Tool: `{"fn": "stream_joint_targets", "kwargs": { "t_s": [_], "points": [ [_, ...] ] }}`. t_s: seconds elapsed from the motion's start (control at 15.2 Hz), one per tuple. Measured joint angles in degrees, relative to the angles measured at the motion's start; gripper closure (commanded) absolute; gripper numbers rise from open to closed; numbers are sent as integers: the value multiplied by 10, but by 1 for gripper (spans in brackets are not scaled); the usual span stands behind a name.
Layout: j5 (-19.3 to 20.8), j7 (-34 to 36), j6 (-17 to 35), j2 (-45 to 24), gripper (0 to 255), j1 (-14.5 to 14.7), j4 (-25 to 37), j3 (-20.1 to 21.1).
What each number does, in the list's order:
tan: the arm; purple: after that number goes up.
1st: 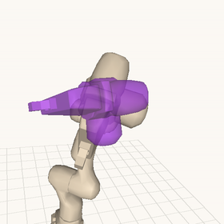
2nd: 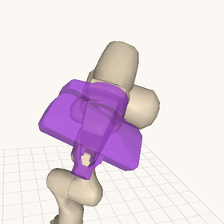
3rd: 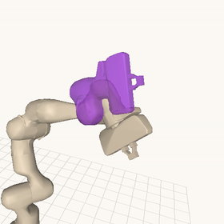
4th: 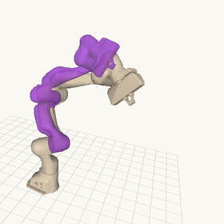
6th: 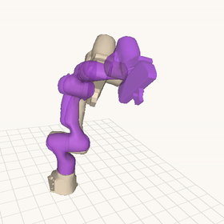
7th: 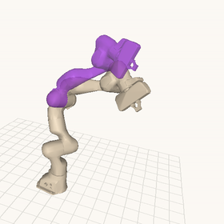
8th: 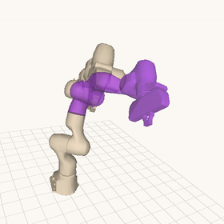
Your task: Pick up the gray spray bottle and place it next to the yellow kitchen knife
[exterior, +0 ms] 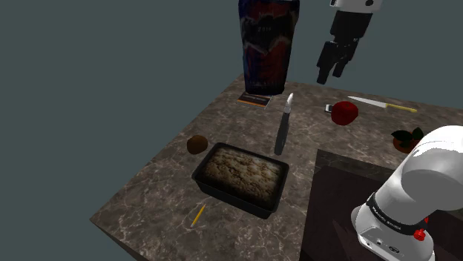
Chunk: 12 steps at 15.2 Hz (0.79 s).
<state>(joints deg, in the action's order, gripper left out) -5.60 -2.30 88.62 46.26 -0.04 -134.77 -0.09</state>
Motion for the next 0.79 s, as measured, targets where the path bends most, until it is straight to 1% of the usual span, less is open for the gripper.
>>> {"fn": "stream_joint_targets", "kwargs": {
  "t_s": [0.13,0.46,0.79],
  "points": [
    [-5,13,3,-12,0,-5,2,2],
    [-55,148,33,-124,0,-43,18,22],
    [-109,286,75,-239,0,-78,27,27]
  ]
}}
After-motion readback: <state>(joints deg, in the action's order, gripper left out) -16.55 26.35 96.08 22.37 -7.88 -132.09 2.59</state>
